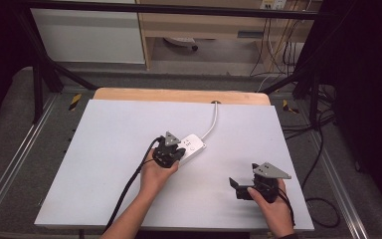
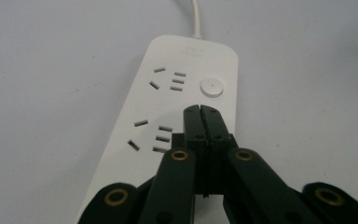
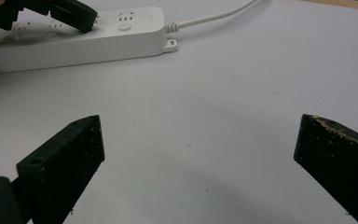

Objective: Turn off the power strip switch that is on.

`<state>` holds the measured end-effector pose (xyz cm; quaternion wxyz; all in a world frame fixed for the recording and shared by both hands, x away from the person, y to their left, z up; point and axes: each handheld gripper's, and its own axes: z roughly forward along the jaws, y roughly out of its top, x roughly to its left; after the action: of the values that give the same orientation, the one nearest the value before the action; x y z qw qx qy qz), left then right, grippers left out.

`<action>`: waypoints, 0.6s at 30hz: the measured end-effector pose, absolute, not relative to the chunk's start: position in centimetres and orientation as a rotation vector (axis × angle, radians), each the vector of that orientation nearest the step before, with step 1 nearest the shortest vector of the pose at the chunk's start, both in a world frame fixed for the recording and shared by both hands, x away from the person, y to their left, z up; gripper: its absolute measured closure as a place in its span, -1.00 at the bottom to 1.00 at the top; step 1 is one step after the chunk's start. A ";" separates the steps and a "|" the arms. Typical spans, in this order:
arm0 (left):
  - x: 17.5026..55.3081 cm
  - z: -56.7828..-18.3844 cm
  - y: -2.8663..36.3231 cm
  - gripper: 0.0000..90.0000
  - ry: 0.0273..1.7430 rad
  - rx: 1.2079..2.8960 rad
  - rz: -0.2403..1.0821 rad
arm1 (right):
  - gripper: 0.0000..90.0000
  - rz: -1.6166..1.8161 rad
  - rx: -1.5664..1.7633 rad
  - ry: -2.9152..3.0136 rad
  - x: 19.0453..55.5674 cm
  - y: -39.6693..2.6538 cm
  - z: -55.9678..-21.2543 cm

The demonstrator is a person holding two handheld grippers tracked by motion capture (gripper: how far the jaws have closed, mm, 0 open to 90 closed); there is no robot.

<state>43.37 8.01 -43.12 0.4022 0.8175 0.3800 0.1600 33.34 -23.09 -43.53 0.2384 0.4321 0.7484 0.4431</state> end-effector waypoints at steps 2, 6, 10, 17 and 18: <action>43.4 -43.1 8.0 1.00 0.962 2.064 0.399 | -0.95 1.214 1.184 2.051 33.4 -23.1 -43.5; 43.3 -43.1 8.0 1.00 0.957 2.072 0.410 | -0.96 1.214 1.186 2.052 33.3 -23.1 -43.5; 43.3 -43.1 8.0 1.00 0.961 2.068 0.409 | -0.96 1.215 1.193 2.054 33.4 -23.1 -43.6; 43.4 -43.2 8.0 1.00 0.976 2.054 0.396 | -0.95 1.216 1.194 2.056 33.3 -23.0 -43.6; 43.3 -43.2 8.0 1.00 0.977 2.053 0.396 | -0.95 1.215 1.192 2.055 33.3 -23.1 -43.6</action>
<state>43.35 8.04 -43.17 0.4049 0.8135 0.3869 0.1569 33.33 -23.06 -43.56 0.2344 0.4342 0.7487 0.4427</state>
